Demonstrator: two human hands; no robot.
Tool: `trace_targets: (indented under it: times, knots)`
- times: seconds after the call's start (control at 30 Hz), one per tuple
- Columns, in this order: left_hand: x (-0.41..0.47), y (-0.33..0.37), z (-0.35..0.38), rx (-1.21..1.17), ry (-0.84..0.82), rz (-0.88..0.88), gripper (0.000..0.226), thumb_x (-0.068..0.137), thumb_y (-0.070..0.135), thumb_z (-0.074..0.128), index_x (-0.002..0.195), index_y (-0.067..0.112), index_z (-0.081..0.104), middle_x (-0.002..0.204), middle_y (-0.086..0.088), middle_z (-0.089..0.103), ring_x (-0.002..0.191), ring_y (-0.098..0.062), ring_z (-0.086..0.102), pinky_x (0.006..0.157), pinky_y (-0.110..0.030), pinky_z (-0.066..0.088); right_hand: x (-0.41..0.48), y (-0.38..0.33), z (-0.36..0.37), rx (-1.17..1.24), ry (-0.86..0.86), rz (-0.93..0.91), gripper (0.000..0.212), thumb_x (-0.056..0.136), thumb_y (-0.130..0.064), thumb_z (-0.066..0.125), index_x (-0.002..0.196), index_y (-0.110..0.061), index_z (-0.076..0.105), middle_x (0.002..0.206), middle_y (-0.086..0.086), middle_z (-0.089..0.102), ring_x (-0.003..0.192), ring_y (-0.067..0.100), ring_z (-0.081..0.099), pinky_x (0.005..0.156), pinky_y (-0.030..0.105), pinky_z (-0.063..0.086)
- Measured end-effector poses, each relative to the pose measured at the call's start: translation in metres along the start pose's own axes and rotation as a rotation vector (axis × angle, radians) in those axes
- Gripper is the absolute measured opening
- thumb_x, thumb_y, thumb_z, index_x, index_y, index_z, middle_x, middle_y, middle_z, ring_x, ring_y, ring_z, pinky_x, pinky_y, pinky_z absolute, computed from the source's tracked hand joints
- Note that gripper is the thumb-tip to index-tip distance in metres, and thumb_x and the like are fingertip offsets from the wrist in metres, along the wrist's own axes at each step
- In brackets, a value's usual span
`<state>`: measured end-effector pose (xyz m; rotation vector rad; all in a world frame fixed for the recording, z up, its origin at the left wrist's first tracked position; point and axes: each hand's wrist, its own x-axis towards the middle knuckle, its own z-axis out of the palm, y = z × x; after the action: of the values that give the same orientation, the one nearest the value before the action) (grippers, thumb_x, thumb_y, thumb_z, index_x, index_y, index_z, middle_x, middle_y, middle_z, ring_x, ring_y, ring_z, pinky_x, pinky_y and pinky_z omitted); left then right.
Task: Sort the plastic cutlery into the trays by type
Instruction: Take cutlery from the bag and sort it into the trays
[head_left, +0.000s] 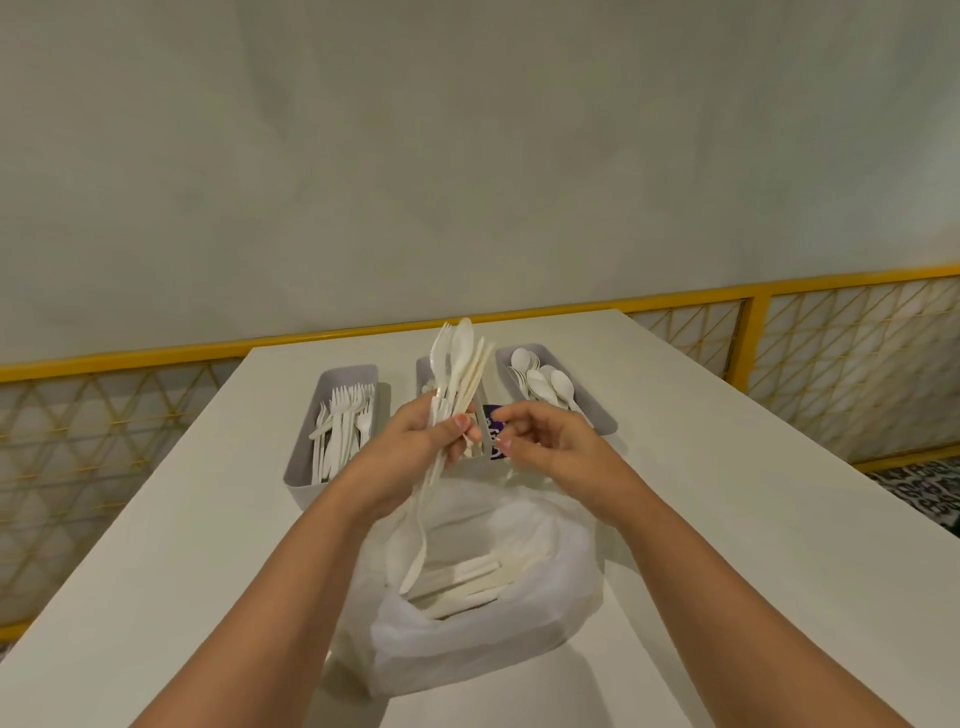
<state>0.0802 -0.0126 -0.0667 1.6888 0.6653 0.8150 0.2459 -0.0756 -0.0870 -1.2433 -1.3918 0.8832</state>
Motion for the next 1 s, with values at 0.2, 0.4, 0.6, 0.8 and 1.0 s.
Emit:
trace_targets:
  times: [0.2,0.4,0.6,0.8,1.0]
  knots:
    - [0.018,0.020,0.001,-0.459,0.110,-0.014,0.017,0.096,0.010,0.043,0.089,0.014,0.057,0.072,-0.001,0.063,0.066,-0.014,0.060,0.062,-0.031,0.053,0.022,-0.040,0.027,0.083,-0.216,0.085,0.032,0.096,-0.031,0.049,0.128,-0.026,0.049,0.118,0.010,0.064,0.097,0.016,0.065,0.087,0.031,0.053]
    - [0.033,0.038,-0.002,-0.493,0.217,0.001,0.016,0.096,0.010,0.045,0.093,0.012,0.060,0.081,-0.001,0.065,0.077,-0.013,0.061,0.076,-0.032,0.051,0.039,-0.059,0.034,0.135,-0.181,0.143,0.044,0.098,-0.034,0.044,0.139,-0.021,0.039,0.117,0.008,0.063,0.107,0.023,0.063,0.093,0.039,0.053]
    - [0.035,0.040,0.000,-0.305,0.200,-0.075,0.019,0.097,0.020,0.045,0.111,0.016,0.057,0.088,-0.001,0.058,0.080,-0.007,0.058,0.068,-0.020,0.052,0.038,-0.055,0.034,0.062,-0.190,0.166,0.022,0.101,-0.023,0.039,0.116,-0.015,0.053,0.113,0.019,0.065,0.104,0.033,0.064,0.089,0.043,0.054]
    - [0.040,0.037,0.012,-0.275,0.168,-0.131,0.028,0.099,0.034,0.040,0.112,0.016,0.057,0.085,-0.007,0.062,0.076,-0.019,0.063,0.066,-0.032,0.054,0.040,-0.050,0.027,0.154,-0.150,0.140,0.031,0.101,-0.020,0.038,0.129,-0.017,0.049,0.094,0.006,0.065,0.083,0.018,0.064,0.082,0.037,0.053]
    - [0.042,0.032,0.017,-0.242,0.127,-0.141,0.041,0.099,0.043,0.032,0.101,0.014,0.061,0.070,-0.006,0.064,0.050,-0.016,0.057,0.042,-0.021,0.046,0.040,-0.051,0.023,0.385,-0.140,0.183,0.026,0.100,-0.012,0.040,0.124,-0.012,0.051,0.058,0.007,0.054,0.045,0.013,0.052,0.043,0.022,0.046]
